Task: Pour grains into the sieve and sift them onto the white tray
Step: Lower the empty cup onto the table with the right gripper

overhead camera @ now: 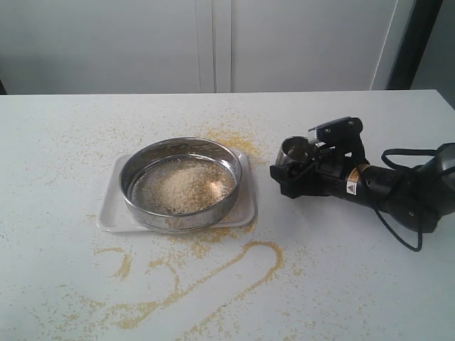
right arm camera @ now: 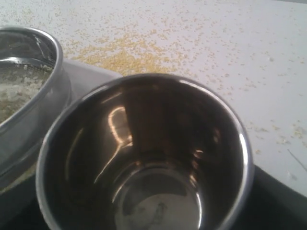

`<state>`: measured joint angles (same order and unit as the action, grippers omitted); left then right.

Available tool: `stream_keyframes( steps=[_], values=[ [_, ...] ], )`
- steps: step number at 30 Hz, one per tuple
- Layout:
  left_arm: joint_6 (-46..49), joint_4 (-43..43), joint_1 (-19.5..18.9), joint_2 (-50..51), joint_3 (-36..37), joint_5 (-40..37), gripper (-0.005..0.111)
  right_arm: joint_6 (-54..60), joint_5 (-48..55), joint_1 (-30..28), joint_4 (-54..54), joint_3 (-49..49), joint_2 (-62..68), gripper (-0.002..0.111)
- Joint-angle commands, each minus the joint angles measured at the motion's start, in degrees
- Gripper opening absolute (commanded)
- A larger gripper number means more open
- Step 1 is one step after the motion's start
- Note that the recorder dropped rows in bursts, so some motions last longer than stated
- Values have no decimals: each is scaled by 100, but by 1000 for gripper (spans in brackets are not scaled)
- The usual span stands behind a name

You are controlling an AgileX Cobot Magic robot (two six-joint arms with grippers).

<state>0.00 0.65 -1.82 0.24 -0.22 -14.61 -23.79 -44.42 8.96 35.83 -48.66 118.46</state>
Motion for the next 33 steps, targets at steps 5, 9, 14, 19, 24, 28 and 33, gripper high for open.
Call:
stream_keyframes(
  steps=[5,9,14,19,24,28,33],
  values=[
    [0,72,12,-24,22,-3,0,106,-87,-37,-47,-137,236,0],
    [0,72,12,-24,22,-3,0,106,-87,-37,-200,-160,275,0],
    [0,72,12,-24,22,-3,0,144,17,-37,-299,-160,336,0],
    [0,72,12,-24,22,-3,0,144,53,-37,-274,-160,347,10],
    [0,72,12,-24,22,-3,0,109,-81,-37,-274,-160,347,41],
    [0,72,12,-24,22,-3,0,109,-260,-37,-286,-160,347,66],
    [0,72,12,-24,22,-3,0,109,-302,-37,-286,-160,336,79]
  ],
)
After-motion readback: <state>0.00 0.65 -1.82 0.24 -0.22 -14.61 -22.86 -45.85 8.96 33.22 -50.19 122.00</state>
